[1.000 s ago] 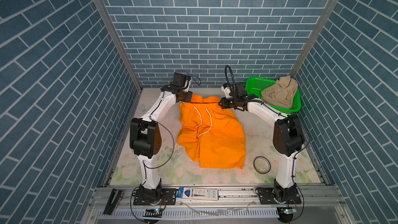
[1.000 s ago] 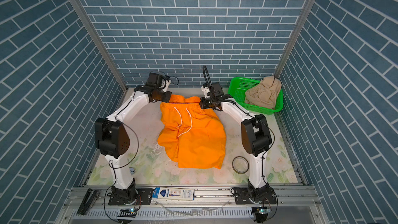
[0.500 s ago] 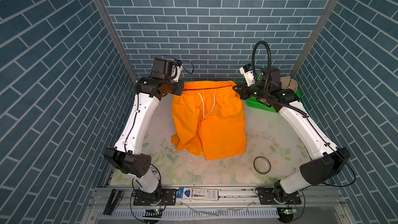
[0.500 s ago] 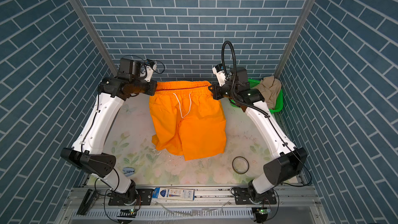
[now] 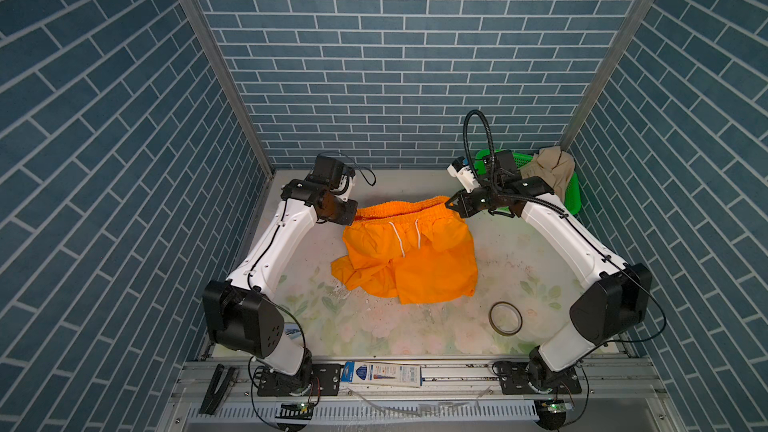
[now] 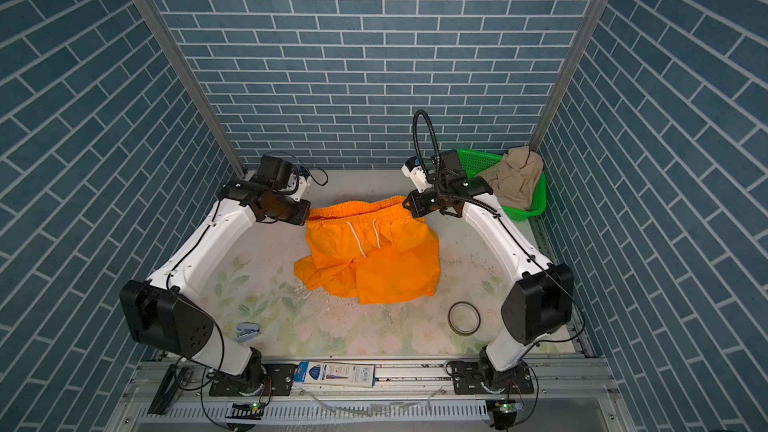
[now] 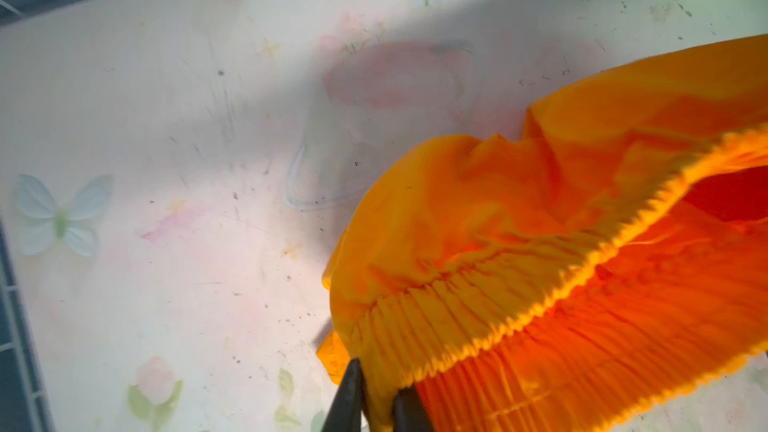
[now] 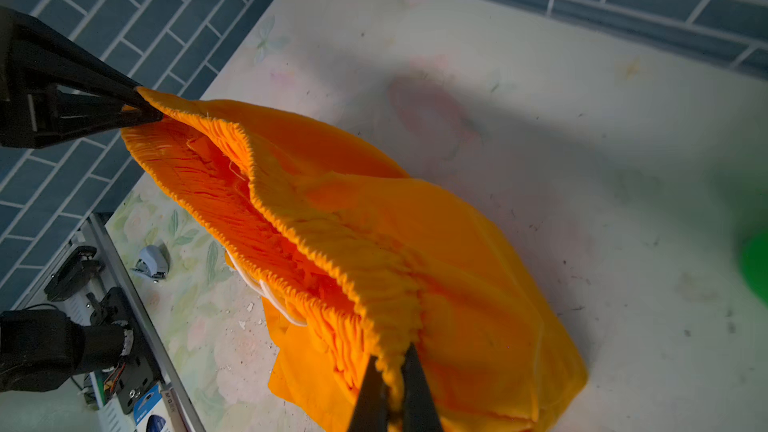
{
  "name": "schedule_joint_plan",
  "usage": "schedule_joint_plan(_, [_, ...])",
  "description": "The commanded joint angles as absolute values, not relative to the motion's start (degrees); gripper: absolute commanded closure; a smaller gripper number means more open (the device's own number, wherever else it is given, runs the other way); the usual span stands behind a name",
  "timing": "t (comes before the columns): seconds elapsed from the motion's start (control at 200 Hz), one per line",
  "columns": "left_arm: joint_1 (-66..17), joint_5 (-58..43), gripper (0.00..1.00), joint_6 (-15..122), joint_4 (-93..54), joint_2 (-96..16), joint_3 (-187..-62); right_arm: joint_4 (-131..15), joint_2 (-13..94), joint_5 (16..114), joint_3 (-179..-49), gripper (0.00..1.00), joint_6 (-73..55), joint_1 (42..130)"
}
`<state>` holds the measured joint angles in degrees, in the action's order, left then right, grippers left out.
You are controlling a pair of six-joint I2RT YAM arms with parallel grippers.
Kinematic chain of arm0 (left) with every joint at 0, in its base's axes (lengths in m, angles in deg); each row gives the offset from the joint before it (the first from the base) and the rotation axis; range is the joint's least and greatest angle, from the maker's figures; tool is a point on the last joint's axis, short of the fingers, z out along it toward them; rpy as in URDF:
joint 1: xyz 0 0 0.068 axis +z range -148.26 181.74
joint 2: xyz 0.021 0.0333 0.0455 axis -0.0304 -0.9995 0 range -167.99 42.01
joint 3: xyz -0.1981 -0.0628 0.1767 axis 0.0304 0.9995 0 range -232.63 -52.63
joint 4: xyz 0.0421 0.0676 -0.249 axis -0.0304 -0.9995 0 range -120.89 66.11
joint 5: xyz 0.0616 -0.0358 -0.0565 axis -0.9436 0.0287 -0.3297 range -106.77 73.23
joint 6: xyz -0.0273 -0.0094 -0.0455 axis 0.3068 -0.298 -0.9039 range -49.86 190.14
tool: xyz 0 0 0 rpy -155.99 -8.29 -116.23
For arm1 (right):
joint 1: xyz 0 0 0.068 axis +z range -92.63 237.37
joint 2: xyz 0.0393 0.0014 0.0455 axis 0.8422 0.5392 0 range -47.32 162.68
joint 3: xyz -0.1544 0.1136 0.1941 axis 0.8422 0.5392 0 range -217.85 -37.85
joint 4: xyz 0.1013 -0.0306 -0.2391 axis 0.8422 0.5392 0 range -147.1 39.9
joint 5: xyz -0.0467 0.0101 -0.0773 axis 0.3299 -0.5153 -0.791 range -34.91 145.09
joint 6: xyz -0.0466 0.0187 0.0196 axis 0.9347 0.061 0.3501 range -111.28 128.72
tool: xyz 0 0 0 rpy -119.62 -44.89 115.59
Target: Fold and stack the shorts
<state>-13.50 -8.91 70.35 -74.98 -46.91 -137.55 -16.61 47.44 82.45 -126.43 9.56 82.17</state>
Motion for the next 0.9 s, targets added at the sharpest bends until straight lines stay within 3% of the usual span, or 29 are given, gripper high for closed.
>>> schedule_joint_plan(0.0, [-13.63,-5.84,0.84,67.82,-67.03,-46.55,-134.40,-18.42,49.47,86.17,-123.03,1.00,9.82,82.77])
schedule_joint_plan(0.16, [-13.90,-6.68,0.75,68.19,-67.11,-49.73,-134.60,-21.56,51.82,84.61,-120.57,1.00,9.79,82.47])
schedule_joint_plan(0.225, [-13.90,-7.97,0.56,69.21,-66.97,-50.09,-134.70,-21.85,52.87,84.65,-120.45,1.00,10.08,82.04])
schedule_joint_plan(0.315, [-13.90,-10.73,0.46,71.52,-68.51,-50.23,-136.26,-22.06,53.90,86.16,-120.42,1.00,10.30,81.22])
schedule_joint_plan(0.375, [-13.90,-12.64,0.26,72.03,-69.43,-49.90,-137.43,-22.09,54.19,86.68,-120.38,1.00,10.54,80.76])
schedule_joint_plan(0.465, [-13.81,-11.39,0.15,72.69,-67.57,-48.50,-136.41,-22.08,54.11,87.23,-119.84,1.00,10.91,80.24])
schedule_joint_plan(0.895, [-10.79,3.22,0.00,72.63,-56.31,-41.66,-121.28,-23.00,51.12,91.42,-115.99,1.00,11.18,76.84])
